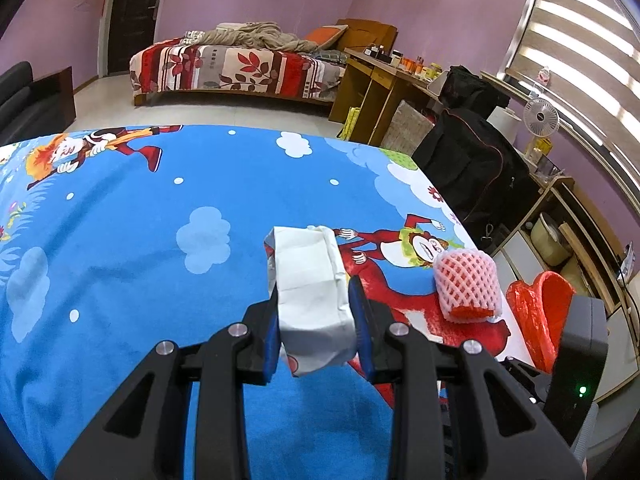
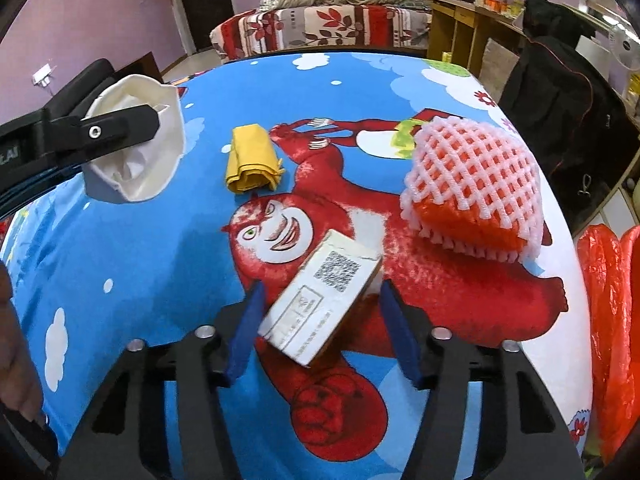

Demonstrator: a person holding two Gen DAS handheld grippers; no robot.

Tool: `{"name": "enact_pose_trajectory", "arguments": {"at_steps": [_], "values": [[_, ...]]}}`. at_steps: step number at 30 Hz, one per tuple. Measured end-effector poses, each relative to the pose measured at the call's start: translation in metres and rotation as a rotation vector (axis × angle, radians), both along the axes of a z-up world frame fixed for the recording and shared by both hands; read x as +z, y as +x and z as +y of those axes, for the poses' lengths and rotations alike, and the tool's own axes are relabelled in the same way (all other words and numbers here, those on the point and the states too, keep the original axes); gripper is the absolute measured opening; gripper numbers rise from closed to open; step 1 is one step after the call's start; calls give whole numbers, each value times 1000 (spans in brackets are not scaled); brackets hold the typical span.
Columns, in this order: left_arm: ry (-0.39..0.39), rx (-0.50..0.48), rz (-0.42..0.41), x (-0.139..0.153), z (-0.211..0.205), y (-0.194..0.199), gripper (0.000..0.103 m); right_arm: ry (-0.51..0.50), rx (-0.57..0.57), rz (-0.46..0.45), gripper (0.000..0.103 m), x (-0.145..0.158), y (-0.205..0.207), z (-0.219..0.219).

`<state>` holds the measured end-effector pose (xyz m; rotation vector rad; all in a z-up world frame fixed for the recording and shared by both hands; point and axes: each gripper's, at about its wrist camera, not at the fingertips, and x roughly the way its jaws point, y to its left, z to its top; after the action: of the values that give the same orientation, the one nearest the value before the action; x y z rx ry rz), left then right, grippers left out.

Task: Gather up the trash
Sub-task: 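Lift the paper cup and cigarette box and carry them over the red bin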

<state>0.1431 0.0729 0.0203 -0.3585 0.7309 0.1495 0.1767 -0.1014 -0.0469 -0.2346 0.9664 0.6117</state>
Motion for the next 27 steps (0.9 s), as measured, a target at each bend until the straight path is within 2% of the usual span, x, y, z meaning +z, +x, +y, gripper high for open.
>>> {"name": "enact_pose_trajectory", "arguments": {"at_steps": [5, 10, 19, 27], "values": [[1, 2, 0, 0, 1, -1, 30, 9, 19, -7, 40, 2, -5, -6], [11, -8, 1, -1, -4, -2, 30, -9, 14, -39, 35, 4, -8, -16], [29, -26, 2, 1, -17, 0, 30, 3, -3, -73, 35, 7, -7, -34], [51, -56, -10, 8, -32, 0, 30, 36, -37, -118, 35, 27, -11, -63]]}}
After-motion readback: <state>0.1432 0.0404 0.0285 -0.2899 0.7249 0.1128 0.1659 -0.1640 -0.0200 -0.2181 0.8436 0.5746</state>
